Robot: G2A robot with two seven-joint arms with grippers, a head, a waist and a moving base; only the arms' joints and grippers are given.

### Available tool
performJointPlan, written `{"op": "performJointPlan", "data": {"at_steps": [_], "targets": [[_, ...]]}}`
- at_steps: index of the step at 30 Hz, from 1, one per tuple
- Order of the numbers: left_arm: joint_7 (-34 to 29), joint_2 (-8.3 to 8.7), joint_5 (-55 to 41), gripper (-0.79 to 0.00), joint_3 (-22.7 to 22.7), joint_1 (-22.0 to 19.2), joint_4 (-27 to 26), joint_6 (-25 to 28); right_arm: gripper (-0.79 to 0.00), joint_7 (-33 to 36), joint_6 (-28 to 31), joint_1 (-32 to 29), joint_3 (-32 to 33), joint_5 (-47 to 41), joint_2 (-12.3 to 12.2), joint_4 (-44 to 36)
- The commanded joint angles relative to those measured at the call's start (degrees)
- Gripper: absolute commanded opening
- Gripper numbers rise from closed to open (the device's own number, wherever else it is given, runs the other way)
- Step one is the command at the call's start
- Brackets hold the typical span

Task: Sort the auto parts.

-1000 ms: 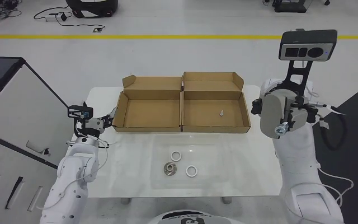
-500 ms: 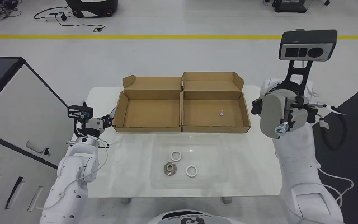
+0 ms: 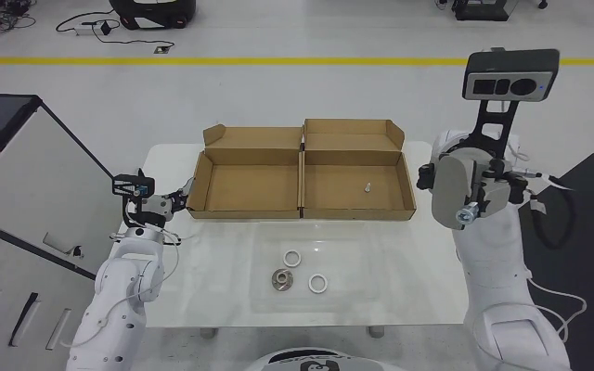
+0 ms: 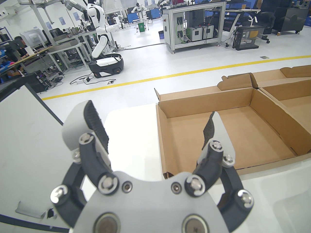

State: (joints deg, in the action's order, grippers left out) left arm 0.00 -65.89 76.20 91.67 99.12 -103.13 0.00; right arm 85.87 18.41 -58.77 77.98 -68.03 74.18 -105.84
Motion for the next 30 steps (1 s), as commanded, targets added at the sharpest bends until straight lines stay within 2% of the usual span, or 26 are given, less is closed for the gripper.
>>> {"op": "performJointPlan", "data": {"at_steps": [1,11,17,24,30], "targets": [[0.0,0.00,0.0,0.000,0.0,0.0,0.0,0.0,-0.785,0.0,0.0,0.0,0.0,0.0,0.0,0.0],[0.0,0.00,0.0,0.000,0.0,0.0,0.0,0.0,-0.785,0.0,0.0,0.0,0.0,0.0,0.0,0.0],[0.0,0.00,0.0,0.000,0.0,0.0,0.0,0.0,-0.785,-3.0,-0.3,-1.0,0.0,3.0,0.0,-0.5],[0.0,0.00,0.0,0.000,0.0,0.0,0.0,0.0,-0.785,-6.8,-4.2,-1.5,4.6,15.0,-1.2,1.8],[0.0,0.00,0.0,0.000,0.0,0.0,0.0,0.0,-0.785,-4.7,-11.9,0.0,9.1,33.3,-3.3,4.3]]}}
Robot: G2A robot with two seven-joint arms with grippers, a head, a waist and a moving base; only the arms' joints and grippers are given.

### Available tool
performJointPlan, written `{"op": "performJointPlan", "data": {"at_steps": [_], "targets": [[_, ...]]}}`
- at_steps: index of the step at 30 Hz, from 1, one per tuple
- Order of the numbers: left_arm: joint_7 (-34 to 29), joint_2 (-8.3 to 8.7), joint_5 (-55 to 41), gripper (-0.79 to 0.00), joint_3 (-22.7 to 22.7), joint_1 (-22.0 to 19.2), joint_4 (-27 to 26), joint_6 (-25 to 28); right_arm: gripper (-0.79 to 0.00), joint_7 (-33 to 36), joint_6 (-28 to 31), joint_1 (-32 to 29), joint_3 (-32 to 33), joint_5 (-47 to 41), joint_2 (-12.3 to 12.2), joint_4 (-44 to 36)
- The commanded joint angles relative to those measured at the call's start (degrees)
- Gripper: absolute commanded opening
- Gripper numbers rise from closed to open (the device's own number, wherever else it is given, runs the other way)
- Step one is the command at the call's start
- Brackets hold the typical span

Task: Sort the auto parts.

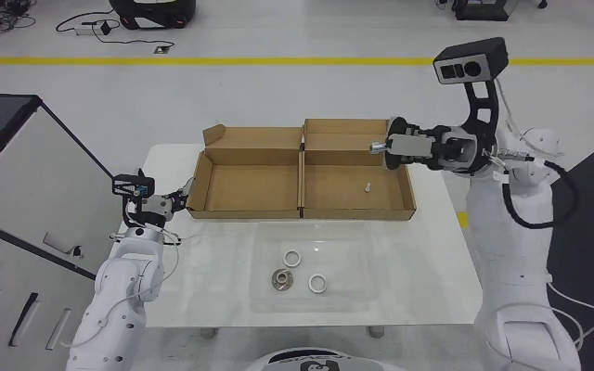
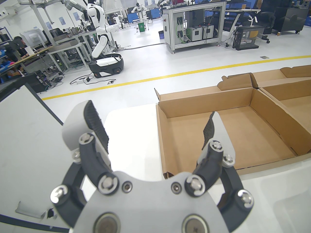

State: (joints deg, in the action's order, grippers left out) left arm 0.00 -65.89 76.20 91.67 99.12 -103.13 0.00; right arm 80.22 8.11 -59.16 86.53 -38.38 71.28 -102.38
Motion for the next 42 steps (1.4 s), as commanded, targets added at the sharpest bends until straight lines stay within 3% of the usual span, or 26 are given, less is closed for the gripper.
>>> {"op": "performJointPlan", "data": {"at_steps": [1,8,13,17,28,35,42], "targets": [[0.0,0.00,0.0,0.000,0.0,0.0,0.0,0.0,-0.785,1.6,-2.6,0.9,1.1,5.9,-0.7,1.6],[0.0,0.00,0.0,0.000,0.0,0.0,0.0,0.0,-0.785,7.5,-6.1,6.5,1.6,19.9,-2.7,7.1],[0.0,0.00,0.0,0.000,0.0,0.0,0.0,0.0,-0.785,7.8,-6.0,11.3,-2.8,27.6,-4.1,11.7],[0.0,0.00,0.0,0.000,0.0,0.0,0.0,0.0,-0.785,7.8,-5.0,16.2,-8.5,31.8,-5.8,16.2],[0.0,0.00,0.0,0.000,0.0,0.0,0.0,0.0,-0.785,7.8,1.0,32.3,-32.8,41.5,-9.9,31.8],[0.0,0.00,0.0,0.000,0.0,0.0,0.0,0.0,-0.785,7.8,2.9,39.3,-45.4,42.6,-9.6,39.9],[0.0,0.00,0.0,0.000,0.0,0.0,0.0,0.0,-0.785,6.7,3.3,43.0,-52.2,46.5,-7.2,45.7]]}}
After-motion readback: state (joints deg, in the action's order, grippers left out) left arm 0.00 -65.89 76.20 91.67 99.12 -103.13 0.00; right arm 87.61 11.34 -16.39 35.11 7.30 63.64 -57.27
